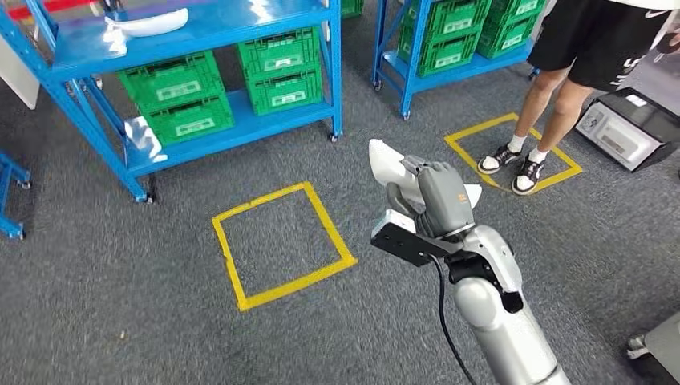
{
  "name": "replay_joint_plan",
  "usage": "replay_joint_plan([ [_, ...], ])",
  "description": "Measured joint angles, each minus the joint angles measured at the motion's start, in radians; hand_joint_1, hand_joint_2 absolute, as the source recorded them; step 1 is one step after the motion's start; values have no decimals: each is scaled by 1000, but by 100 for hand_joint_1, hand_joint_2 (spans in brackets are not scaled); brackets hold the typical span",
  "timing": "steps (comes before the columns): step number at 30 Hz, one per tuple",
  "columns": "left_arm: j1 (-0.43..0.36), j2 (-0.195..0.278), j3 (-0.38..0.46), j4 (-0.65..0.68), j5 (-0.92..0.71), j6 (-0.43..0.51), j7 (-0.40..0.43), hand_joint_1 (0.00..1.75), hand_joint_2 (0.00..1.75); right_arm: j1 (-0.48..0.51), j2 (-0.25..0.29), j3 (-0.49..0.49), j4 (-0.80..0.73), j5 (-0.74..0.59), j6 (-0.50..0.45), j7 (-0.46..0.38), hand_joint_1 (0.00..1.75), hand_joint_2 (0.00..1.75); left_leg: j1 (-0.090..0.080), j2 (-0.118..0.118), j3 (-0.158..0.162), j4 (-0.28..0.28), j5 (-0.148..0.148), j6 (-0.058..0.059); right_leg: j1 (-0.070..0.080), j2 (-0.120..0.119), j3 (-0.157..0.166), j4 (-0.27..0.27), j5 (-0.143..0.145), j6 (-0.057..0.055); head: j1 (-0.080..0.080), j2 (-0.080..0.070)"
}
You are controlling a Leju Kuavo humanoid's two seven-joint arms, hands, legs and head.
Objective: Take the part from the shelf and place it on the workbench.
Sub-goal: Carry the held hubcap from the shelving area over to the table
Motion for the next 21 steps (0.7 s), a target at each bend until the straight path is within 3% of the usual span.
replay_joint_plan([
  [2, 5, 7, 2, 0, 16, 6, -4, 0, 175, 5, 6, -6, 1, -19, -1, -18, 175, 175, 4, 13, 0, 1, 5, -15, 3, 13, -10, -10, 3, -28, 1, 0],
  [4, 13, 13, 7, 0, 38, 12, -9, 0, 175, 12, 16, -18, 3, -35, -1, -39, 175, 175, 9, -8, -17, 39, -32, -28, 3, 28, -22, -11, 19, -48, 0, 0],
  [7, 26, 24, 26, 0, 71, 22, -16, 0, 175, 22, 37, -37, 10, -65, 1, -77, 175, 175, 8, -56, -77, 218, -148, -34, 5, 55, -47, -10, 42, -60, -2, 0],
  [8, 29, 29, 34, 0, 78, 26, -19, 0, 175, 26, 44, -44, 16, -76, 2, -88, 175, 175, 7, -61, -87, 262, -165, -32, 8, 66, -55, -9, 48, -61, -2, 0],
  [9, 31, 35, 41, 0, 82, 30, -23, 0, 175, 29, 50, -52, 23, -85, 2, -97, 175, 175, 5, -64, -79, 272, -163, -28, 11, 77, -61, -9, 54, -61, -2, 0],
  [10, 31, 39, 46, 0, 82, 33, -25, 0, 175, 31, 56, -60, 30, -91, 3, -104, 175, 175, 3, -68, -53, 242, -144, -22, 13, 87, -65, -8, 59, -60, -2, 0],
  [11, 32, 45, 49, -1, 79, 35, -26, 0, 175, 32, 61, -68, 36, -94, 3, -108, 175, 175, 0, -79, -9, 176, -116, -13, 14, 98, -67, -8, 63, -59, -2, 0],
  [13, 32, 56, 52, -2, 70, 39, -24, 0, 175, 36, 72, -83, 41, -98, 3, -112, 175, 175, -2, -123, 75, 40, -81, 3, 14, 115, -72, -8, 72, -53, -1, 0],
  [15, 33, 65, 52, -4, 64, 42, -16, 0, 175, 44, 80, -95, 41, -98, 2, -114, 175, 175, -6, -146, 109, -18, -77, 9, 9, 132, -78, -9, 80, -42, -1, 0],
  [17, 32, 70, 52, -5, 61, 45, -6, 0, 175, 56, 84, -107, 40, -98, 1, -116, 175, 175, -7, -124, 111, -30, -70, 15, 7, 148, -84, -10, 86, -29, -2, 0],
  [18, 31, 72, 53, -6, 59, 46, -3, 0, 175, 59, 85, -114, 39, -98, 1, -119, 175, 175, -4, -111, 111, -38, -66, 20, 9, 142, -92, -2, 81, -24, 0, 0],
  [19, 31, 73, 53, -6, 59, 46, -1, 0, 175, 60, 85, -119, 39, -98, 1, -122, 175, 175, 0, -98, 111, -45, -60, 26, 11, 127, -107, 24, 63, -19, 2, 0],
  [21, 32, 72, 53, -6, 58, 47, -2, 0, 175, 60, 85, -127, 39, -99, 1, -134, 175, 175, 3, -71, 106, -48, -54, 32, 11, 83, -162, 137, 0, -8, 8, 0],
])
